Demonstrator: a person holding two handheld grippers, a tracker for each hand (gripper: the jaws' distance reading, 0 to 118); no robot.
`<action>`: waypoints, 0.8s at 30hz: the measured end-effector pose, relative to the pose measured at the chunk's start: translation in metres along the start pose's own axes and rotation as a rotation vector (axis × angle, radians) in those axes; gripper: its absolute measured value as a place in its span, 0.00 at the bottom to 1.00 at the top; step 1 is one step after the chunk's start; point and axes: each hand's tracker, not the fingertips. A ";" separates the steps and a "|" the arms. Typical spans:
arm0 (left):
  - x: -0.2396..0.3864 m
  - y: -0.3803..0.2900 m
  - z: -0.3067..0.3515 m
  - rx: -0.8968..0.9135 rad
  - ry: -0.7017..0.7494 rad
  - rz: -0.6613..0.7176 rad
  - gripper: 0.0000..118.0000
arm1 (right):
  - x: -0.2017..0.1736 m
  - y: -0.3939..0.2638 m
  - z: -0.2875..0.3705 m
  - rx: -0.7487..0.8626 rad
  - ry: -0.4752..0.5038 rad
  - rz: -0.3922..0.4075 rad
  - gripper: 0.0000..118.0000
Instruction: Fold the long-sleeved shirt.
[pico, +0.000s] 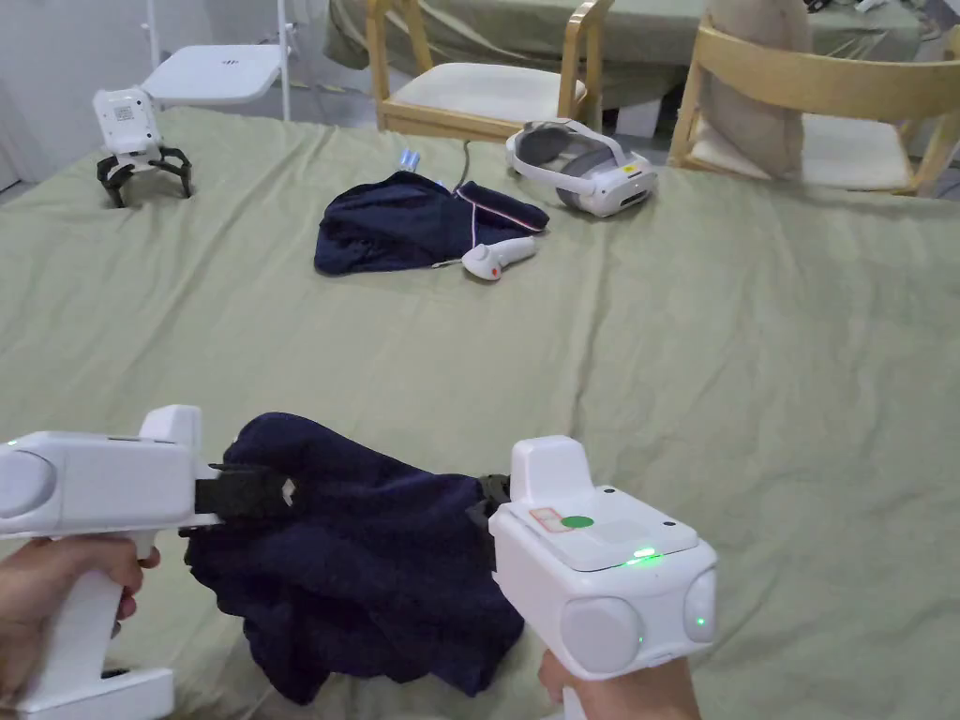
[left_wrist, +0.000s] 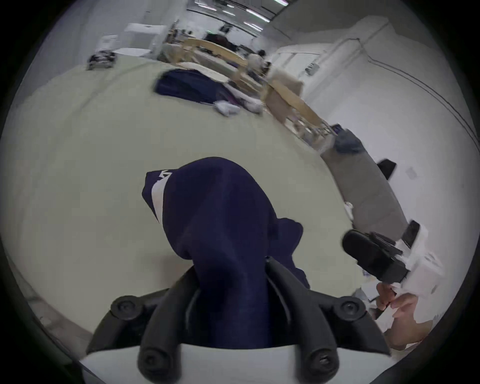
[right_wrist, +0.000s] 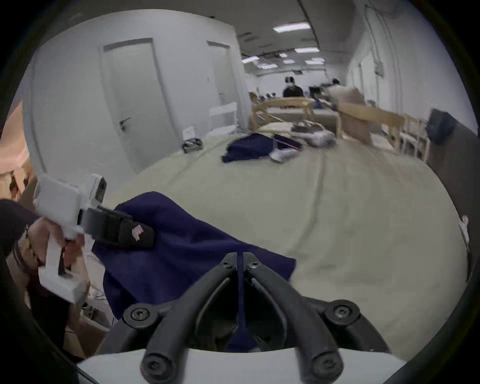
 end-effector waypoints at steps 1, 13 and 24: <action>-0.023 0.010 0.007 0.009 0.023 0.021 0.20 | -0.015 0.001 -0.012 0.011 -0.004 -0.005 0.02; -0.048 0.035 0.043 0.230 0.318 -0.024 0.92 | -0.069 0.023 -0.059 -0.029 0.135 0.059 0.02; 0.215 0.006 0.083 0.790 0.135 -0.515 0.03 | 0.045 0.097 0.150 0.366 -0.057 0.036 0.02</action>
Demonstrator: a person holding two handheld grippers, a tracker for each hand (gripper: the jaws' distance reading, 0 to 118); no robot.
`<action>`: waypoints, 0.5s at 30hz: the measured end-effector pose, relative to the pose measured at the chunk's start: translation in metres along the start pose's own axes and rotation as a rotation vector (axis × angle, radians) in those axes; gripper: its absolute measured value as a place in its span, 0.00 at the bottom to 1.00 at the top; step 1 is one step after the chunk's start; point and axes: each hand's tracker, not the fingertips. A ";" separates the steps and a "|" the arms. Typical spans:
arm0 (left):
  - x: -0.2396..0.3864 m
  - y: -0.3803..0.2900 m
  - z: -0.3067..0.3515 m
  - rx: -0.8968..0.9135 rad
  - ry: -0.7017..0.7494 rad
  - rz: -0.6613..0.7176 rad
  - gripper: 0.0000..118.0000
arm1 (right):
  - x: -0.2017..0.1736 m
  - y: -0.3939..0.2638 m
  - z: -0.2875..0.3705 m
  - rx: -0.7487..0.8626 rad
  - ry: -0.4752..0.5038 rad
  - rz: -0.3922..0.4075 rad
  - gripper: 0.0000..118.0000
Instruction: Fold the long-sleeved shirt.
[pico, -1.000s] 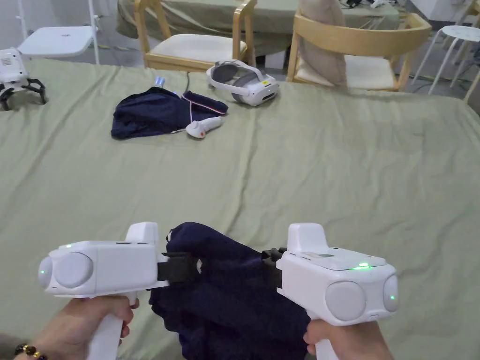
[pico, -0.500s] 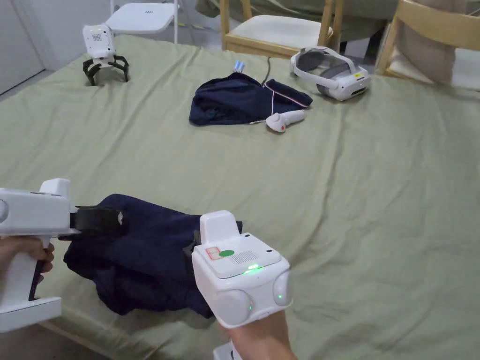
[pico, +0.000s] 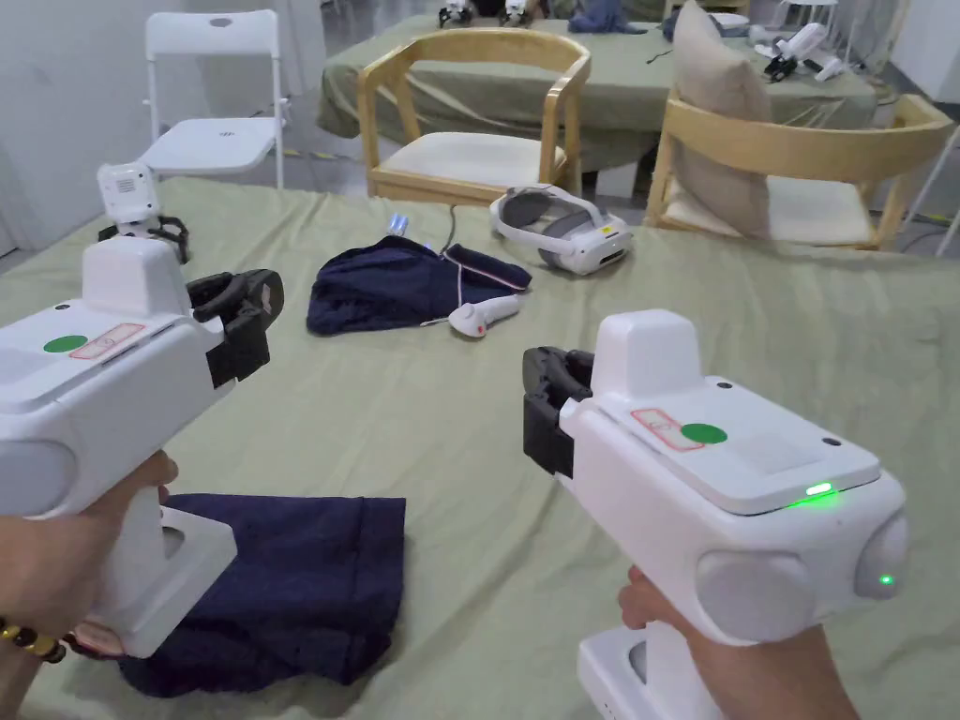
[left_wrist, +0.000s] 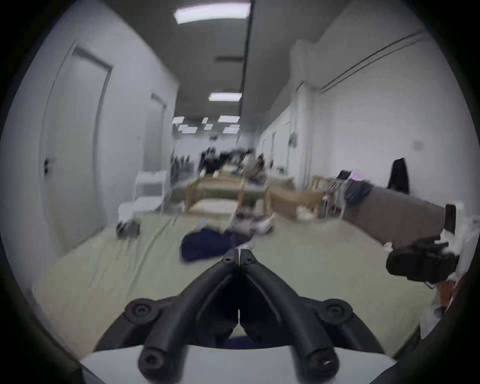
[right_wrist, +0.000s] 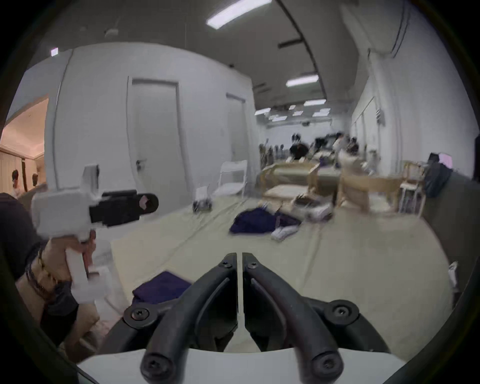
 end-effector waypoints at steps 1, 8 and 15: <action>0.029 0.006 0.000 0.021 -0.008 -0.031 0.03 | 0.014 0.009 0.017 0.032 -0.036 0.000 0.02; 0.185 -0.002 -0.016 0.177 -0.033 -0.164 0.03 | 0.104 0.026 0.114 0.230 -0.404 0.041 0.02; 0.255 -0.058 -0.037 0.075 -0.067 -0.094 0.03 | 0.159 -0.034 0.158 0.218 -0.618 0.056 0.02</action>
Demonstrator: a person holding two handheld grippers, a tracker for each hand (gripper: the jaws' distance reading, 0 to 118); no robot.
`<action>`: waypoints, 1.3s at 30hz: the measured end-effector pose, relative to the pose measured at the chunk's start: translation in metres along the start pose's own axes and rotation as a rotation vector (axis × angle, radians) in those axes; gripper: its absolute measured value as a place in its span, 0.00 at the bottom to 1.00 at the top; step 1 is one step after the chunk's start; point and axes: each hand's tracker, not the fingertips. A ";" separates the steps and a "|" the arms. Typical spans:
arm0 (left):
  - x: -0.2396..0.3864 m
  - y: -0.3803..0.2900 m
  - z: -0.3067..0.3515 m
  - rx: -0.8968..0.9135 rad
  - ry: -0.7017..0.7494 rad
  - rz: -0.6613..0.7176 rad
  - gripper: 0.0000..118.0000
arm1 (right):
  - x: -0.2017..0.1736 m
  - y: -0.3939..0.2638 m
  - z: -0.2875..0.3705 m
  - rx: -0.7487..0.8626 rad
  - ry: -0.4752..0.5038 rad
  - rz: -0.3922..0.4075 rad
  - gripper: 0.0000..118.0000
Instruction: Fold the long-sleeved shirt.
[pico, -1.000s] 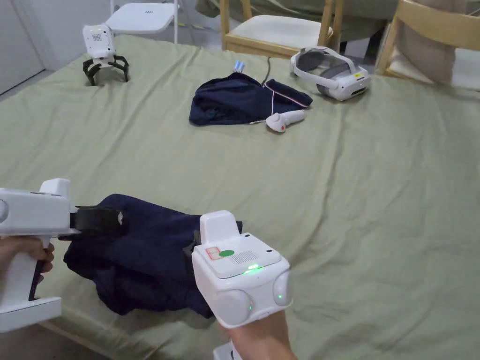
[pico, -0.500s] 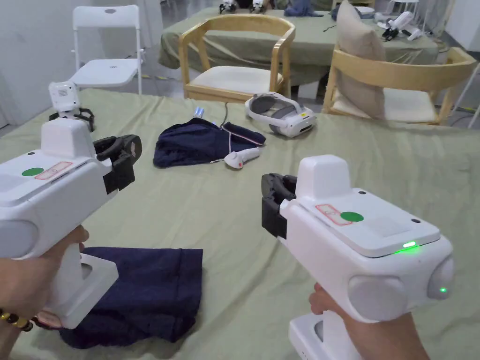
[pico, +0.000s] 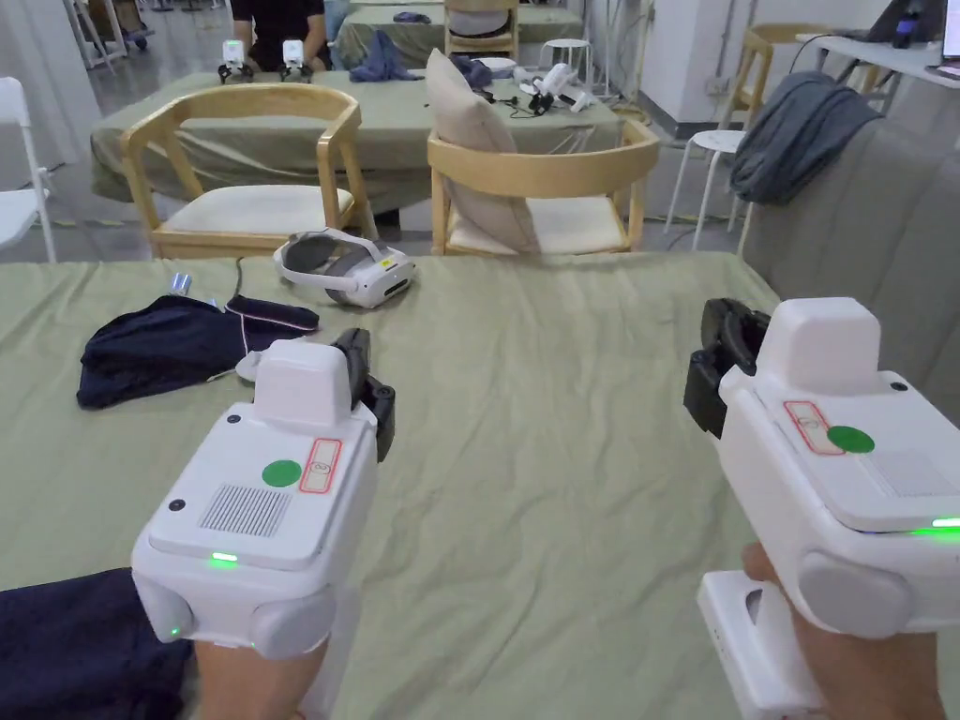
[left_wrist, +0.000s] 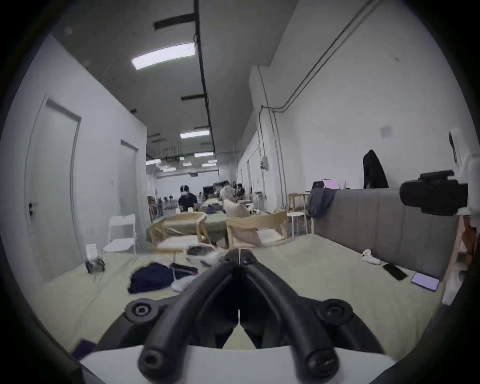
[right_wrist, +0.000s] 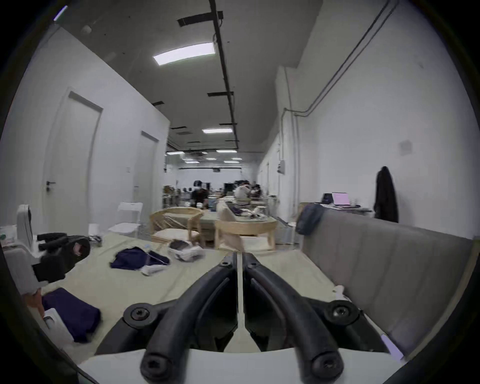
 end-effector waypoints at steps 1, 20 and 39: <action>0.005 -0.010 0.000 -0.002 -0.003 -0.012 0.03 | 0.006 -0.009 0.003 0.001 -0.004 0.007 0.02; 0.002 -0.056 0.040 -0.099 0.129 0.010 0.03 | 0.004 -0.083 0.010 -0.057 0.003 0.033 0.02; 0.004 -0.051 0.045 -0.054 0.113 -0.007 0.94 | 0.005 -0.079 0.019 -0.046 -0.028 0.008 1.00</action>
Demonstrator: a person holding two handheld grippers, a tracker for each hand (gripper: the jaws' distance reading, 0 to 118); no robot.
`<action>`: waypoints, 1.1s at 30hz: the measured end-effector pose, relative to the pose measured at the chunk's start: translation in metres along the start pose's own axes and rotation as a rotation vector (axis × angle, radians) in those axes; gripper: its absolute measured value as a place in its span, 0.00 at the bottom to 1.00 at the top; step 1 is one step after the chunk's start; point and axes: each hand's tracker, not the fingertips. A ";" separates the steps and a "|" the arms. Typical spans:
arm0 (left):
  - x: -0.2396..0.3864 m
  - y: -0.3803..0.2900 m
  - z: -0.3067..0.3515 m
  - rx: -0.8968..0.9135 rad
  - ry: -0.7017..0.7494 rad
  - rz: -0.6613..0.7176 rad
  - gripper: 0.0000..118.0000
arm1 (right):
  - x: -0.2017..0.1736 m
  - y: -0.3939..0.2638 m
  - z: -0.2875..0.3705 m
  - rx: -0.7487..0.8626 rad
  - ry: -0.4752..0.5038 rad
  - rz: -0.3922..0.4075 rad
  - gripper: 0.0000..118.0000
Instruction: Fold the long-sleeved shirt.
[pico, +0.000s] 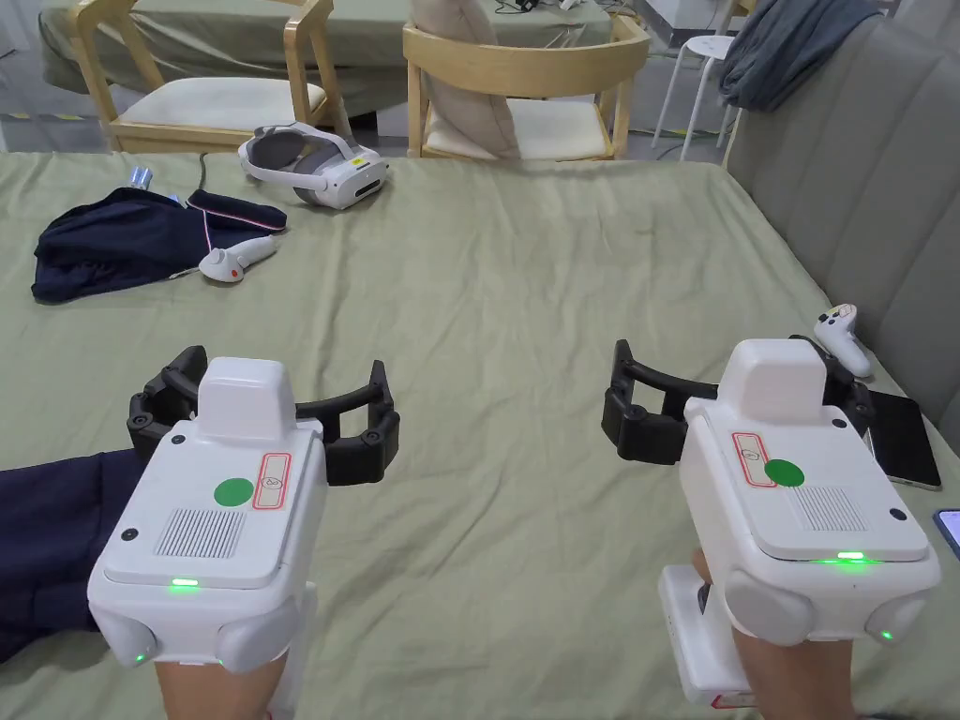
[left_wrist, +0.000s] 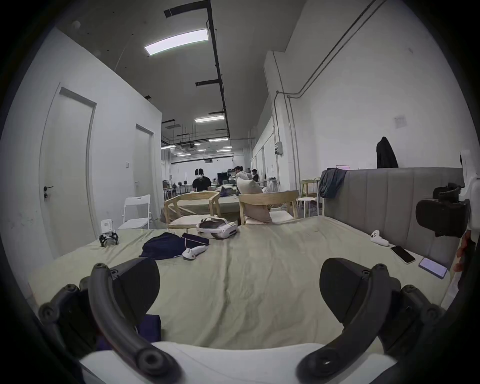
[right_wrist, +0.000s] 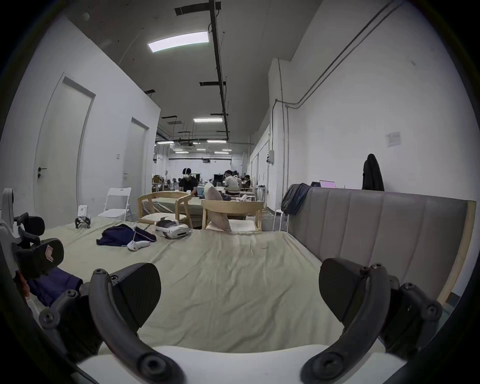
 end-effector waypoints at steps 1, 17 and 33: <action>0.000 0.001 0.001 0.002 0.001 -0.001 0.94 | 0.000 0.000 0.000 0.001 -0.002 0.000 1.00; -0.003 0.005 0.013 -0.001 -0.006 0.022 0.94 | -0.003 -0.002 -0.003 -0.015 0.005 0.007 1.00; -0.004 0.002 0.010 0.008 0.002 0.037 0.94 | -0.007 -0.003 0.005 -0.006 0.011 0.011 1.00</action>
